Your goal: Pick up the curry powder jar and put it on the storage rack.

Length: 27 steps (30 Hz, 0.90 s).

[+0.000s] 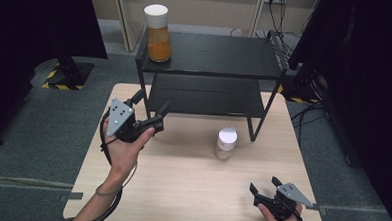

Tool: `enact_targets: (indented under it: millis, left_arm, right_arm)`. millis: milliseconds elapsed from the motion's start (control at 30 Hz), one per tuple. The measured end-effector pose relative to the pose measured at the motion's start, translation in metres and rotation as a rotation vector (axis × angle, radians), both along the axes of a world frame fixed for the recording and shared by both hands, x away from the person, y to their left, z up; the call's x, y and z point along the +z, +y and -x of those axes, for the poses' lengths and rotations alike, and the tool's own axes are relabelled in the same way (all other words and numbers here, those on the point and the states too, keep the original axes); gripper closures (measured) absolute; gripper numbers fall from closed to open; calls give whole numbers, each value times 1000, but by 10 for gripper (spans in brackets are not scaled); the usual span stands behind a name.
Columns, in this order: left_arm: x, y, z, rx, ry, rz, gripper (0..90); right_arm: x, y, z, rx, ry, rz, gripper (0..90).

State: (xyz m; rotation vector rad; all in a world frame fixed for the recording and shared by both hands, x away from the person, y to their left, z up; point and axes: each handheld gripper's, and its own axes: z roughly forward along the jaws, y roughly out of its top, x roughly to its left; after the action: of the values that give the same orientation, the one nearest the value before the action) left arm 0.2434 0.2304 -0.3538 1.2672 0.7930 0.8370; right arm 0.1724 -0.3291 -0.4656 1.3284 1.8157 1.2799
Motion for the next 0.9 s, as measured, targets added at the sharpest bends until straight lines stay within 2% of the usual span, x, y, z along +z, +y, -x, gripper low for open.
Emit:
enact_targets:
  millis: [367, 500, 900]
  left_arm:
    - [-34, 2, 13, -18, 19, -14, 157]
    - [-45, 4, 15, -34, 47, -7, 156]
    - [-74, 3, 18, -32, 109, -18, 156]
  right_arm:
    - [0, 1, 0, 0, 2, 4, 101]
    - [0, 0, 0, 0, 3, 2, 101]
    - [1, 1, -1, -1, 4, 3, 101]
